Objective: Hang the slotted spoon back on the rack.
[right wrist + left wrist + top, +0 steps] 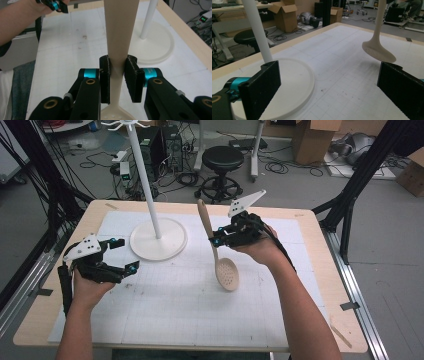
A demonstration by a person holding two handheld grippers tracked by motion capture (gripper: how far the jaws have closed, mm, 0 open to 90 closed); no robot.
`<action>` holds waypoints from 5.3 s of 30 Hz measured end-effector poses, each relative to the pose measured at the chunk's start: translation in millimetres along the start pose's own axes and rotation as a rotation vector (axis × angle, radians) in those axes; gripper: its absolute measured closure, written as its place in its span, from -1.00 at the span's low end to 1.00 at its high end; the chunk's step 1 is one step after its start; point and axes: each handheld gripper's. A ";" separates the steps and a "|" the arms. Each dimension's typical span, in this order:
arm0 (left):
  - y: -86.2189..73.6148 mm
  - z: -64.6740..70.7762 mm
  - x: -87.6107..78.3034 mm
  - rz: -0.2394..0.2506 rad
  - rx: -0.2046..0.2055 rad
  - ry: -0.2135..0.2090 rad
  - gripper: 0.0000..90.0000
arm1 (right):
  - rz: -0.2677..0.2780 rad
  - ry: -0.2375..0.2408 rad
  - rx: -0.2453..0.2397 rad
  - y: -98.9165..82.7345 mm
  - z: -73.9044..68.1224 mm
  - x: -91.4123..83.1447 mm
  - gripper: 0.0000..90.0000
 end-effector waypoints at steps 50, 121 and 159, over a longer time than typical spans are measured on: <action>3.2 -1.6 -9.6 0.045 0.001 -0.012 -0.88 | -0.035 -0.063 -0.034 172.3 67.3 5.5 0.68; 2.7 -4.3 -17.2 0.056 -0.002 -0.006 -0.88 | -0.071 -0.073 0.063 183.8 87.8 45.9 0.01; 3.5 4.5 -2.2 0.001 0.027 -0.018 -0.88 | 0.205 -0.094 0.042 23.9 11.3 -52.4 -0.38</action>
Point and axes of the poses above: each handheld gripper's, and its own axes: x roughly forward along the jaws, y roughly out of its top, z roughly to its right, and after that the axes turned 6 degrees about -z, right-handed
